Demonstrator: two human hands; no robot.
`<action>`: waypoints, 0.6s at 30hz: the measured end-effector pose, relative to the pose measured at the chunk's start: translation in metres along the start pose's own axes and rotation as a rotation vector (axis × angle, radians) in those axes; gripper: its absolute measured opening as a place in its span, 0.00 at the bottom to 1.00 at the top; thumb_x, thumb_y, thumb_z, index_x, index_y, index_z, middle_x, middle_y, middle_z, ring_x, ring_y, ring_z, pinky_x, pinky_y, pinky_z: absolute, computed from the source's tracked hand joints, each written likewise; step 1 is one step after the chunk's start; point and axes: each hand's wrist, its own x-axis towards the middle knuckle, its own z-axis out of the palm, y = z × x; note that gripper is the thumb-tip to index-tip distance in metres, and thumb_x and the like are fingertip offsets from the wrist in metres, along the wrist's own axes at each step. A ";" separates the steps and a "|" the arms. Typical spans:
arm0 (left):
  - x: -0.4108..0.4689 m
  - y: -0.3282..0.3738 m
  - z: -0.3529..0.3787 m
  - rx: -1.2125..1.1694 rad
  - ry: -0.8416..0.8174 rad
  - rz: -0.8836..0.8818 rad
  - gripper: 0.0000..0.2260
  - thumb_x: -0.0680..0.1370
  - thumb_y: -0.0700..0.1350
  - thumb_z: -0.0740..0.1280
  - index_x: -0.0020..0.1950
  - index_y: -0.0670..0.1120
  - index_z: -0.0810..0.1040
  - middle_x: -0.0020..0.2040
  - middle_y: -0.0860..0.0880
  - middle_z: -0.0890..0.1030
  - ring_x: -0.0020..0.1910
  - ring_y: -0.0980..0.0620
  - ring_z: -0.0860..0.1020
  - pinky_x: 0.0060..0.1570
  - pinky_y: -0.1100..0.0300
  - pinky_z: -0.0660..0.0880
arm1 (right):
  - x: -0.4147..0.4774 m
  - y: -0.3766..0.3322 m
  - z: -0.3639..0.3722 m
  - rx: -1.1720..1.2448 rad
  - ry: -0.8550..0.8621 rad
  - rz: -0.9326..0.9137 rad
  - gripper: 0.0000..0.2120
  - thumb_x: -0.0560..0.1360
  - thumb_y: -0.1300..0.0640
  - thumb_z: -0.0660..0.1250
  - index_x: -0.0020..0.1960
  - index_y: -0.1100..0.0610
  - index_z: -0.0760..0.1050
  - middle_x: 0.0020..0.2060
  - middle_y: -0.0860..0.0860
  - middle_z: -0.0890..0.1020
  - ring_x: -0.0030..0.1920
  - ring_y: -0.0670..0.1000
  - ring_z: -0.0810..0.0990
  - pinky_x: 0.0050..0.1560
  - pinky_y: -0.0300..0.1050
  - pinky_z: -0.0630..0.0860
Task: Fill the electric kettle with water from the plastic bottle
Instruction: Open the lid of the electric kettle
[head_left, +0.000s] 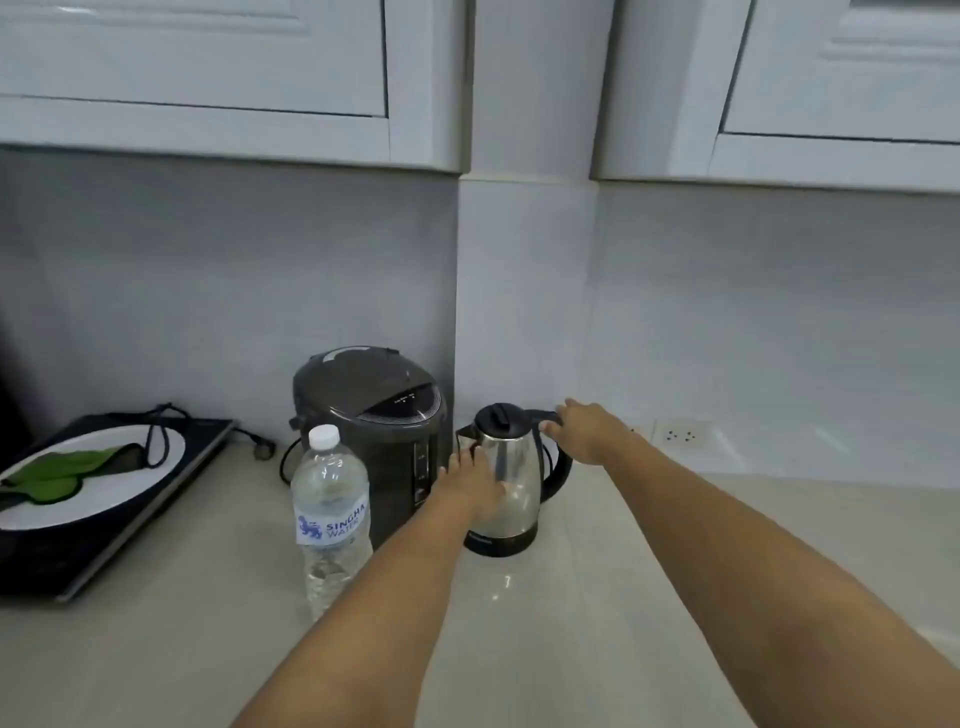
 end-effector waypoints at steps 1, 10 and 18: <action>0.005 0.000 0.003 0.002 -0.008 -0.005 0.33 0.83 0.52 0.56 0.80 0.40 0.42 0.81 0.40 0.44 0.79 0.40 0.45 0.76 0.44 0.48 | 0.006 -0.001 0.003 -0.006 0.001 0.000 0.24 0.82 0.41 0.52 0.64 0.59 0.72 0.60 0.55 0.74 0.62 0.61 0.73 0.62 0.59 0.72; 0.046 -0.023 0.036 -0.223 0.076 -0.092 0.39 0.80 0.58 0.59 0.80 0.43 0.39 0.81 0.43 0.43 0.80 0.44 0.45 0.76 0.44 0.46 | 0.063 -0.005 0.033 0.073 -0.011 -0.035 0.21 0.81 0.41 0.54 0.54 0.57 0.74 0.50 0.53 0.73 0.57 0.60 0.74 0.55 0.56 0.71; 0.062 -0.026 0.050 -0.473 0.199 -0.189 0.52 0.72 0.64 0.70 0.80 0.48 0.38 0.80 0.43 0.56 0.77 0.39 0.59 0.73 0.40 0.60 | 0.092 -0.010 0.046 0.143 -0.011 -0.117 0.23 0.77 0.35 0.56 0.53 0.53 0.74 0.48 0.52 0.79 0.49 0.56 0.78 0.48 0.52 0.74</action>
